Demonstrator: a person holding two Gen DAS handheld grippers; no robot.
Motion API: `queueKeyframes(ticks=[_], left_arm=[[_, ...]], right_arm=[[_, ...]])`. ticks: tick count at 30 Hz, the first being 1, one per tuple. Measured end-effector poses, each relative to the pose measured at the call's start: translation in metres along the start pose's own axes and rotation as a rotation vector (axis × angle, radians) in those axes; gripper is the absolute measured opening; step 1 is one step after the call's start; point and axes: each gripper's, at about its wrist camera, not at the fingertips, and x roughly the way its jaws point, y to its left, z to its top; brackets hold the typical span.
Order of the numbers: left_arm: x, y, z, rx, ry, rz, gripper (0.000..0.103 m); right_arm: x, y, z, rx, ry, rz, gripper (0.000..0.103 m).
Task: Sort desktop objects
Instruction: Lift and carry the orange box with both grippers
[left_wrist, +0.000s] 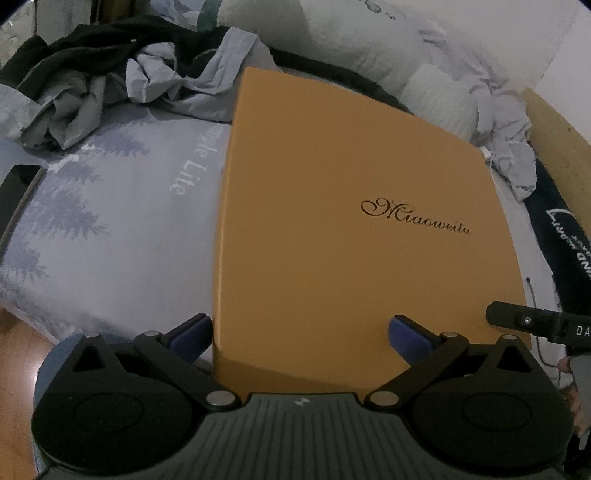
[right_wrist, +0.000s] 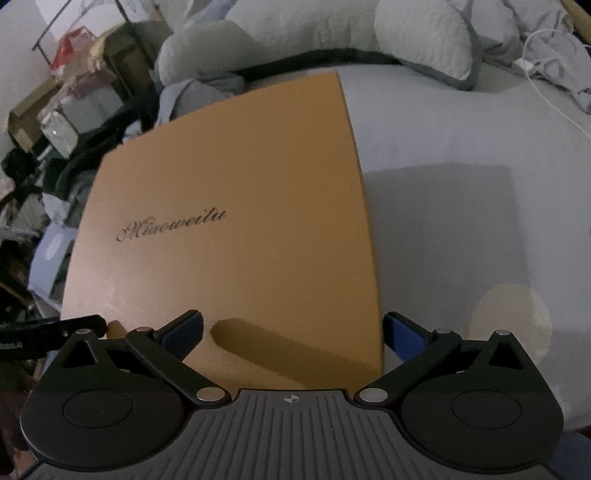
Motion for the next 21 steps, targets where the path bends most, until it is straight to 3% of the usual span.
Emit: queueKeyframes(ticks=[6,21], left_arm=[[-0.006,-0.001,0.007,0.006,-0.026,-0.001,0.103],[0.015,0.005,0.013,-0.028,0.038,0.005,0.103]], right_arm=[[-0.007,0.003,0.013,-0.007,-0.020,0.004,0.103],[0.010,0.010,0.014,-0.033,0.033,-0.047,0.103]])
